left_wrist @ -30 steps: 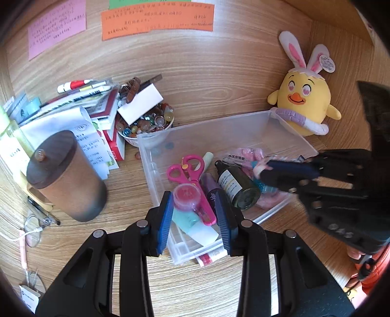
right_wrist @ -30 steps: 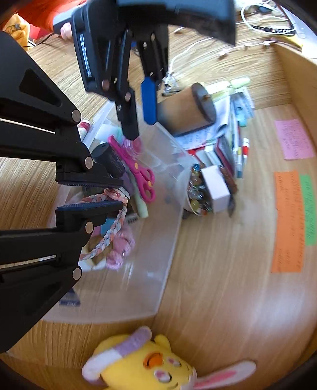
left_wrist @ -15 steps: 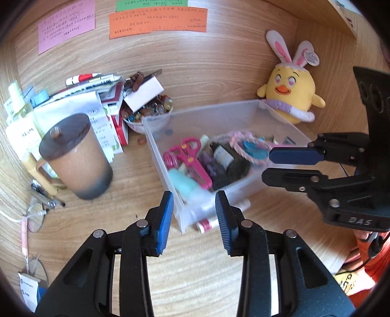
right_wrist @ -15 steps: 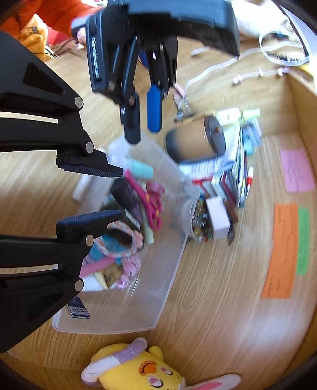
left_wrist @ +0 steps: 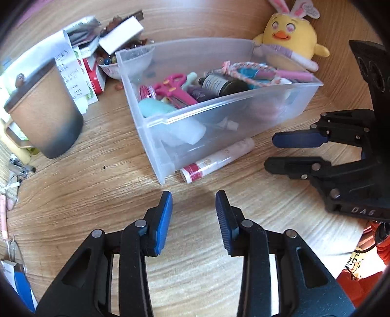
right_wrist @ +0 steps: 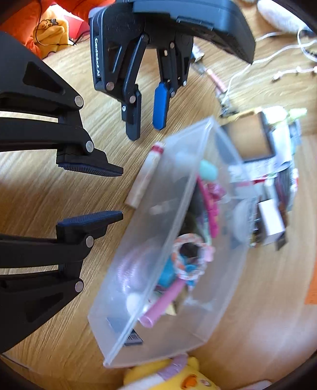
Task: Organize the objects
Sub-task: 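Grasp the white lip balm tube on the desk with the right gripper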
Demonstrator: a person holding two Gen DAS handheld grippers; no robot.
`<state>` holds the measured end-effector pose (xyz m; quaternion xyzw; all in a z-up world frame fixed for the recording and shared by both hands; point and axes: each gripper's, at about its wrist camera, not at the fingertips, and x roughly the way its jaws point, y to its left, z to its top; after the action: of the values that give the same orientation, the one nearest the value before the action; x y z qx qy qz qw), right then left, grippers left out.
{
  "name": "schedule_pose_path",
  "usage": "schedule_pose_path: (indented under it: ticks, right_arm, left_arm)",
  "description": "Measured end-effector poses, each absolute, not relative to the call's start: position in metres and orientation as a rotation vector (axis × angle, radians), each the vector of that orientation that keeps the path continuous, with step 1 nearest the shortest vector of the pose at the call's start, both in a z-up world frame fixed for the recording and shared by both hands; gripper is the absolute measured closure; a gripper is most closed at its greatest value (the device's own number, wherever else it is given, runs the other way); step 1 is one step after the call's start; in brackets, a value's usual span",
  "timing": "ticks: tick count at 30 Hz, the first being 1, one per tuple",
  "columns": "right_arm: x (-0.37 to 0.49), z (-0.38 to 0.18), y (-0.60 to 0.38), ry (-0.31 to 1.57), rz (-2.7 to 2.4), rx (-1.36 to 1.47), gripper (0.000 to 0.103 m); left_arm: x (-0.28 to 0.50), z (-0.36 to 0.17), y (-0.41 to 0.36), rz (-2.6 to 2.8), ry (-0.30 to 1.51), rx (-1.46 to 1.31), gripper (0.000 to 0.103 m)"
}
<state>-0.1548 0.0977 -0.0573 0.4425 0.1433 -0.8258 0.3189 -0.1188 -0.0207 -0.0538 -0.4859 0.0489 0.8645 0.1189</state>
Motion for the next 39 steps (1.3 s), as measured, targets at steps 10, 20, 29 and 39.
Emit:
schedule_pose_path:
  ticks: [10, 20, 29, 39]
  right_arm:
    - [-0.179, -0.071, 0.093, 0.317, -2.109, 1.229, 0.072]
    - [-0.160, -0.065, 0.104, 0.298, -2.076, 1.202, 0.069]
    - [-0.132, -0.056, 0.099, 0.495, -2.073, 1.114, 0.062]
    - [-0.126, -0.073, 0.073, 0.530, -2.018, 1.105, 0.087]
  left_arm:
    - [-0.124, -0.056, -0.005, 2.510, 0.179, -1.373, 0.067]
    - [-0.111, -0.054, 0.002, 2.453, 0.167, -1.353, 0.063]
    - [-0.095, -0.036, -0.017, 2.543, 0.052, -1.301, 0.063]
    - [-0.080, -0.006, -0.034, 2.649, 0.016, -1.200, 0.063]
